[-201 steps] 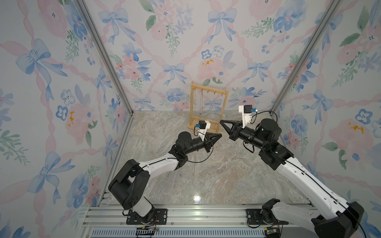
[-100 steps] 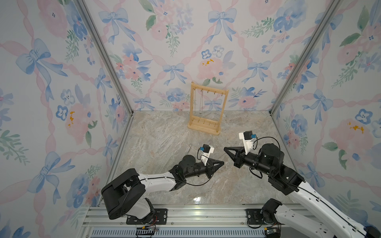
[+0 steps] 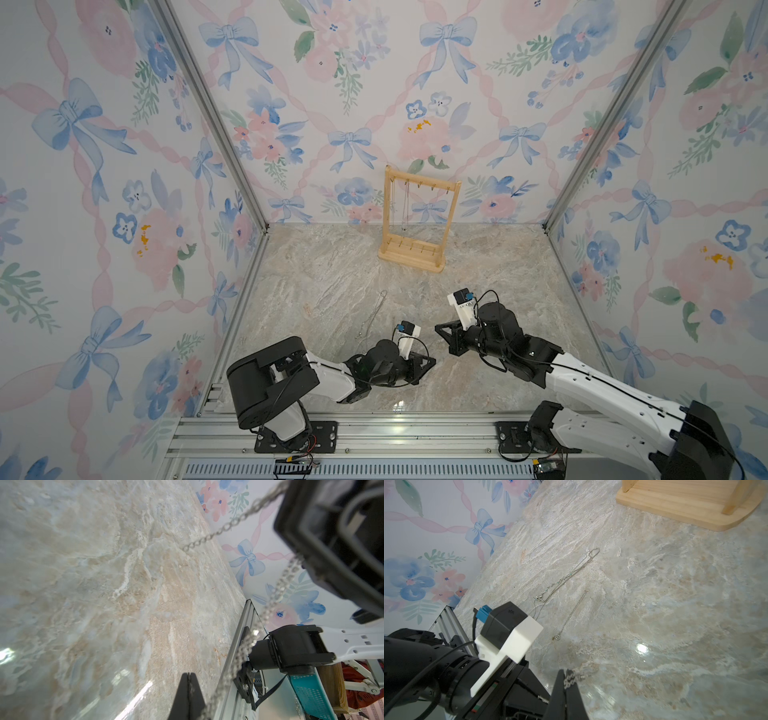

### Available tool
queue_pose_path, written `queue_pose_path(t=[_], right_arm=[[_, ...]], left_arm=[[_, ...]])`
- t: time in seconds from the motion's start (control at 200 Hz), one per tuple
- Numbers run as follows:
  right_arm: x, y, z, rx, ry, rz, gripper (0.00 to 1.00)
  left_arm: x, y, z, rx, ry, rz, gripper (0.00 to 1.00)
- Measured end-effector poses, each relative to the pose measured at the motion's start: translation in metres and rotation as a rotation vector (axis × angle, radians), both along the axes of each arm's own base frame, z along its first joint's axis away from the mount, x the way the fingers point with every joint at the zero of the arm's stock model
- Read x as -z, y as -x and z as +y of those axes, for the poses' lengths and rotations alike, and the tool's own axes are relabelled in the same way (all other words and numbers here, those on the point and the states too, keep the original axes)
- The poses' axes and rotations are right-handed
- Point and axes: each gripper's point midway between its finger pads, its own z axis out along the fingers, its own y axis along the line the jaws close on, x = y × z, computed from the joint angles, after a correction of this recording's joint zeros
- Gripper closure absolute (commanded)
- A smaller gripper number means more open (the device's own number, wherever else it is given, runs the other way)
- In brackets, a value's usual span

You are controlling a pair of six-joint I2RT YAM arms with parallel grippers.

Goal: Take the necklace off the jewelry display stand
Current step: Place the necklace at the center of the board.

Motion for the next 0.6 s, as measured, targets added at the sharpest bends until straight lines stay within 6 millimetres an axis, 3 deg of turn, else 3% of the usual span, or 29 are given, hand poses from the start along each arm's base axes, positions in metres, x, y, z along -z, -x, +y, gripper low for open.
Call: queue_pose_path(t=[0.175,0.6], right_arm=[[0.019,-0.013,0.015,0.003,0.078,0.021,1.00],[0.048,-0.035,0.021,0.028,0.150,-0.028,1.00]], left_arm=[[0.026,-0.005,0.001,-0.037,-0.057,0.051,1.00],[0.046,-0.018,0.007,-0.101,-0.119,0.049,0.97]])
